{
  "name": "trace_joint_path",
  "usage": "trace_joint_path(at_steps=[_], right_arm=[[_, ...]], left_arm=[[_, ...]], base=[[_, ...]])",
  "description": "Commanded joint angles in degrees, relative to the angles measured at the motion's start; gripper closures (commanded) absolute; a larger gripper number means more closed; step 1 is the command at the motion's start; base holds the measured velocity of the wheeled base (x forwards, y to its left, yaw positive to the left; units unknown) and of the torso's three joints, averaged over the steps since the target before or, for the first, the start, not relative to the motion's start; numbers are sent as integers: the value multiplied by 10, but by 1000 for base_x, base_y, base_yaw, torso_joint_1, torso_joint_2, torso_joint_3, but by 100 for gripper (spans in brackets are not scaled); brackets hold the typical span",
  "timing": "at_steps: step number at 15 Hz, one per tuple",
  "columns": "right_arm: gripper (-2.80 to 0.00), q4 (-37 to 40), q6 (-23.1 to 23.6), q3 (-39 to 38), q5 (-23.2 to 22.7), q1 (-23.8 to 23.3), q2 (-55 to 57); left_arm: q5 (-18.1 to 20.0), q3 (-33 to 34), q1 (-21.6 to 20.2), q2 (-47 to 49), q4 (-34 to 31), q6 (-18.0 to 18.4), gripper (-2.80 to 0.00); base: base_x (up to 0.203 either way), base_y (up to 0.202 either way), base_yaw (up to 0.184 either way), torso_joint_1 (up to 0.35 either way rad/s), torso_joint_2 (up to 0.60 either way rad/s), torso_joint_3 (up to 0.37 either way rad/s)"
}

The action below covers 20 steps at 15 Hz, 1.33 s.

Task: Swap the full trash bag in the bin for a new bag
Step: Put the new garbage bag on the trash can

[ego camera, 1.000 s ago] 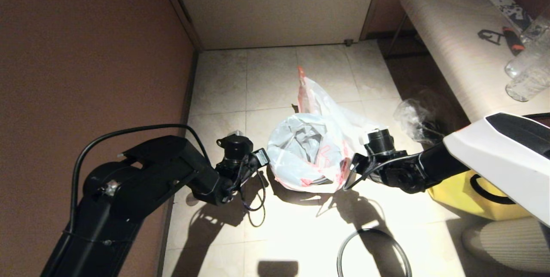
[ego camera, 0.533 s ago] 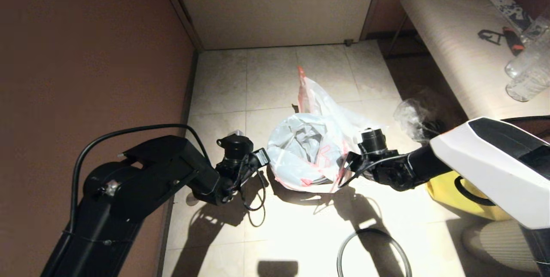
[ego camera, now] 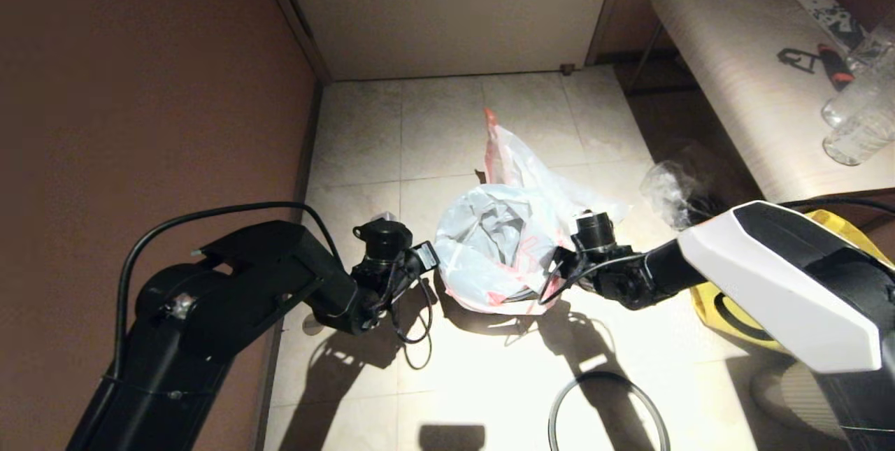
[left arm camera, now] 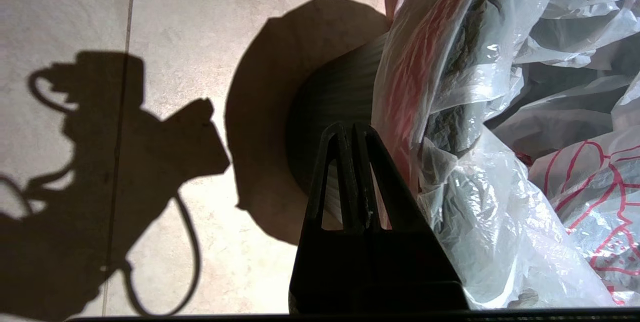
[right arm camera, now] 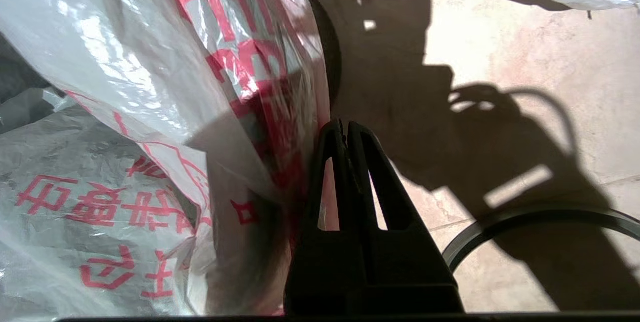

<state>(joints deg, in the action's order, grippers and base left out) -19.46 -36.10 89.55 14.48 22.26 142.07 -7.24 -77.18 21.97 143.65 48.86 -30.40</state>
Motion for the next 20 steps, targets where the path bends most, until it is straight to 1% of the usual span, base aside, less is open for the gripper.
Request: trace_joint_path(at_steps=[1,3,5,8,9,10,11,12,13,15,16,17,18,19,20], right_arm=[[0,0,1,13,0,1,26],[0,1,9,12,0,-1,27],[0,1,8,-12,8,-2,-4],[0,-2,8,-48,50,-4,-100],[0,-1,14,-48,57,-4,-125],[0,-1,36,-45,60,-4,-135],[0,4,54,-56,62,-2,-135],[0,10,55,-79,64,0,-145],[0,25,57,-108,63,3,-170],[0,92,61,-165,72,16,-199],[0,101,62,-176,78,18,-205],[0,103,62,-183,80,17,-204],[0,103,61,-191,87,18,-203],[0,101,61,-204,94,21,-206],[0,99,61,-216,100,24,-212]], left_arm=[[-1,0,1,1,3,-1,0],[-1,1,2,2,3,5,0],[-1,1,1,1,3,5,0],[-1,1,2,1,3,5,0],[-1,1,1,0,3,4,0],[-1,2,1,0,3,4,0],[0,5,1,-2,3,4,0],[0,7,2,-4,3,5,0],[-1,9,2,-8,3,6,0],[0,30,5,-49,0,13,0],[1,46,11,-72,-2,20,0],[1,69,23,-101,-9,35,0],[1,89,44,-140,-26,62,0],[1,91,74,-162,-66,96,0],[-1,70,88,-168,-112,116,0]], base=[[0,0,0,0,0,0],[0,0,0,0,0,0],[0,0,0,0,0,0],[0,0,0,0,0,0],[0,0,0,0,0,0],[0,0,0,0,0,0],[0,0,0,0,0,0],[0,0,0,0,0,0],[0,0,0,0,0,0],[0,0,0,0,0,0],[0,0,0,0,0,0],[0,0,0,0,0,0],[0,0,0,0,0,0],[0,0,0,0,0,0],[0,0,0,0,0,0]])
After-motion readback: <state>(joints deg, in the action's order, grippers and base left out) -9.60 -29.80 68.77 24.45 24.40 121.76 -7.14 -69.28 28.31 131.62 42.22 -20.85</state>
